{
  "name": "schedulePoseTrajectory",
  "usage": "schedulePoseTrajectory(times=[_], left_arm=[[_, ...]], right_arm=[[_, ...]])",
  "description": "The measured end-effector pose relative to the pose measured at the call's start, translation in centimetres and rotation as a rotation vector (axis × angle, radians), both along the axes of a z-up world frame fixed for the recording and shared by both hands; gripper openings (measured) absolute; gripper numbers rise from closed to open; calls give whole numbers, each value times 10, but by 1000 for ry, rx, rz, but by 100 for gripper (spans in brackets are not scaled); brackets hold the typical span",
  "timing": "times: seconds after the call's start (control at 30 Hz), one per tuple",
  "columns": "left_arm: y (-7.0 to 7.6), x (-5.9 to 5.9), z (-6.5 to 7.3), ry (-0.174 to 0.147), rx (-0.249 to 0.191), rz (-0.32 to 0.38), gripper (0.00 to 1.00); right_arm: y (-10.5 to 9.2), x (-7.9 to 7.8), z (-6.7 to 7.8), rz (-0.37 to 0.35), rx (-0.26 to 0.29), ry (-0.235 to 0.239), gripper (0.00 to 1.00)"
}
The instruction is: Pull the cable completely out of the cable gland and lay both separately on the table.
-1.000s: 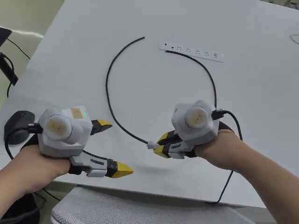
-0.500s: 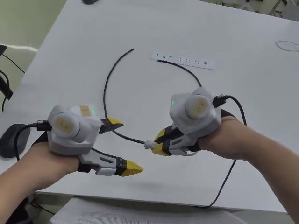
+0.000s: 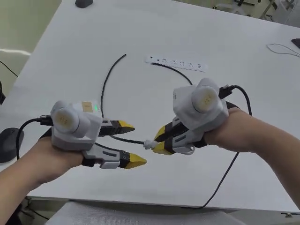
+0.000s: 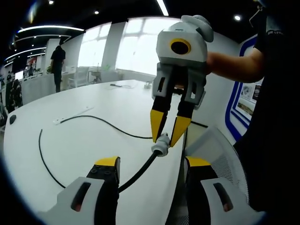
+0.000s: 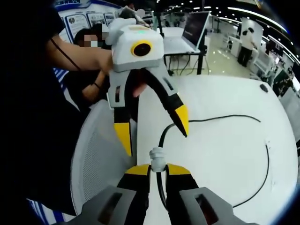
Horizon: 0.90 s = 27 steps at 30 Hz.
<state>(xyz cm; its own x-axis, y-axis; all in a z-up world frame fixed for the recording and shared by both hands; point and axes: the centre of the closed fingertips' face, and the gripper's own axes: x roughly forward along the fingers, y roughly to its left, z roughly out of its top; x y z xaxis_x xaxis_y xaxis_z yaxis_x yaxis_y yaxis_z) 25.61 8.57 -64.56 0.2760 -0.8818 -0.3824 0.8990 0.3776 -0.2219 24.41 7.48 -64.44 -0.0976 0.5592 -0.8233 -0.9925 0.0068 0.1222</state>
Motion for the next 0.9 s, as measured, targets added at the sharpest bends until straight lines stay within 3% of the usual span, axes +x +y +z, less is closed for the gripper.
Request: schedulePoseTrajectory(times=[0.17,0.33,0.63,0.9], left_arm=[[-7,-2,5,14,-45,-24,48],[-8,-2,3,1,-41,-44,38],[-13,-8,5,8,-57,-79,23],[-18,-12,4,3,-60,-104,18]], right_arm=[[2,-1,1,32,7,-16,6],[2,-2,1,61,14,-31,6],[0,-3,0,97,29,-58,6],[-1,-7,-1,114,52,-75,6]])
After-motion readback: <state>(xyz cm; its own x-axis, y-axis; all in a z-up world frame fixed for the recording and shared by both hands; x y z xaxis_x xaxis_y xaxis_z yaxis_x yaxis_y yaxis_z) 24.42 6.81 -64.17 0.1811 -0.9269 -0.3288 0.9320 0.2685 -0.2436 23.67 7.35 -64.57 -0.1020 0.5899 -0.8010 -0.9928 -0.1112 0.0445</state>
